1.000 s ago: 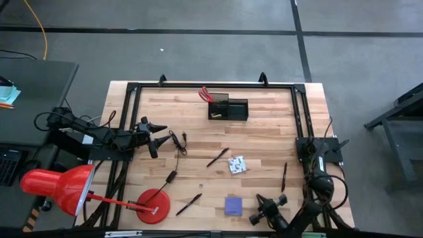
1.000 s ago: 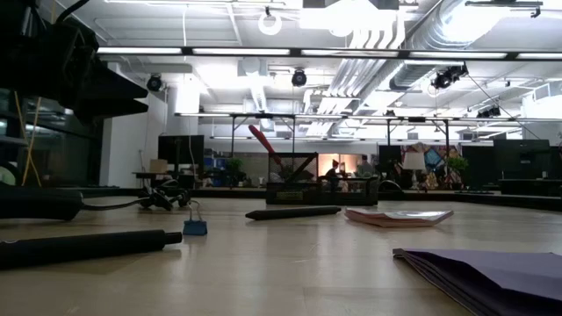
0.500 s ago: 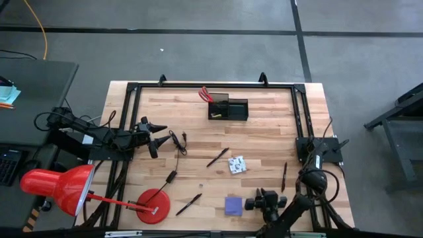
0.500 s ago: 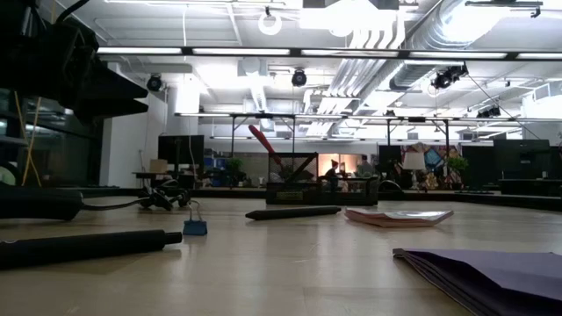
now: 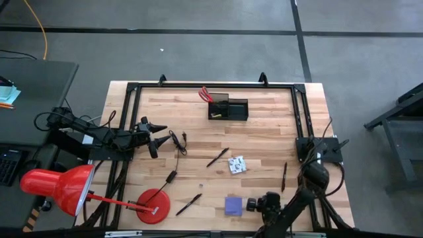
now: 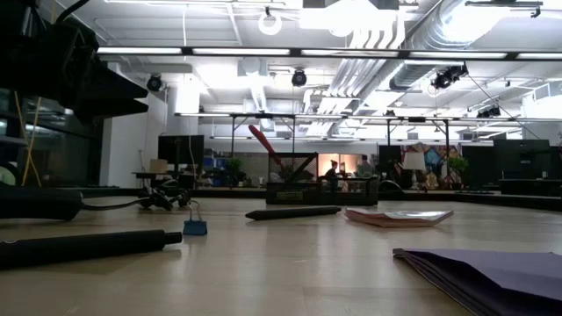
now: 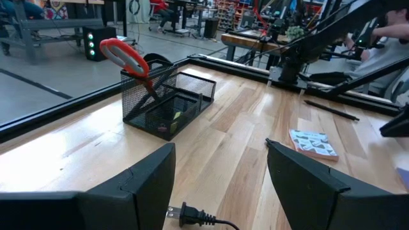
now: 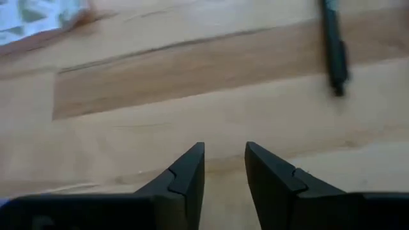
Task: Pick and place office supplies into organizer
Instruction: Put the right black pen into the mesh desk organizer
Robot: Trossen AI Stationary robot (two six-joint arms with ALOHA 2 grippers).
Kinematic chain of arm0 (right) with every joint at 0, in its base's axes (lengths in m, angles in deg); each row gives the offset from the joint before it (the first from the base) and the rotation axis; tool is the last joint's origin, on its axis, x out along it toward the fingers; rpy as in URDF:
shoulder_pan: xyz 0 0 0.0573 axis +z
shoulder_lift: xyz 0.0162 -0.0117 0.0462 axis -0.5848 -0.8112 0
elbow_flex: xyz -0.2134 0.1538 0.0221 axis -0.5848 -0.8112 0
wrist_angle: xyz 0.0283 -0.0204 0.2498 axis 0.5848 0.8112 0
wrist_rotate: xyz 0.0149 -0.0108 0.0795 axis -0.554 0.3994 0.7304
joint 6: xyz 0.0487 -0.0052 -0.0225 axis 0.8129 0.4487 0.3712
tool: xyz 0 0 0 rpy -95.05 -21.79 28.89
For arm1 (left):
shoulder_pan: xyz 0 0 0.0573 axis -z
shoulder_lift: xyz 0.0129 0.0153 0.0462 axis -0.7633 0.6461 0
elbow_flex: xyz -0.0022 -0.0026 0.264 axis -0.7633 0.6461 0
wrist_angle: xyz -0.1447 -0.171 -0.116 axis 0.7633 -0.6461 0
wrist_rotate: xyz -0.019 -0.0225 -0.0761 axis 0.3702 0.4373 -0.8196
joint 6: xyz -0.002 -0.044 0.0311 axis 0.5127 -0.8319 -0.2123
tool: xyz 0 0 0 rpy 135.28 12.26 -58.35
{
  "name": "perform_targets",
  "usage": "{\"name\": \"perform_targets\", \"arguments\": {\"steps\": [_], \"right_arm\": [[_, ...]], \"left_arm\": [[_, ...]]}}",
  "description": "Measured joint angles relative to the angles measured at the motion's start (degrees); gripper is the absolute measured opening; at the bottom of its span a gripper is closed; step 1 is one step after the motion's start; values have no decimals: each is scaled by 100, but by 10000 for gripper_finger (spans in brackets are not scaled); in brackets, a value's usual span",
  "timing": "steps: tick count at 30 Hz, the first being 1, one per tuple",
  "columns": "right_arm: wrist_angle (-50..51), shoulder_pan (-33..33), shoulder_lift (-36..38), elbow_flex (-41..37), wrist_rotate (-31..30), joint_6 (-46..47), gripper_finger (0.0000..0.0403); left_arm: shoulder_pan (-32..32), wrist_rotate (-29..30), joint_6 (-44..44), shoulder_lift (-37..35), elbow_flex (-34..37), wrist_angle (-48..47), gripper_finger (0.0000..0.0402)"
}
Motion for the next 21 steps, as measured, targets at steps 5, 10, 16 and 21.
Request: {"name": "perform_targets", "arguments": {"steps": [5,10,16,21], "right_arm": [[5,166,364,-244,8,440,108],[12,519,438,-744,-66,622,108],[14,960,447,-1144,-71,912,108],[16,1086,447,-1377,251,979,108]], "left_arm": [[1,-1,0,0,0,0,232],[0,0,0,0,0,0,232],[0,-1,0,0,0,0,232],[1,-1,0,-1,0,0,232]]}}
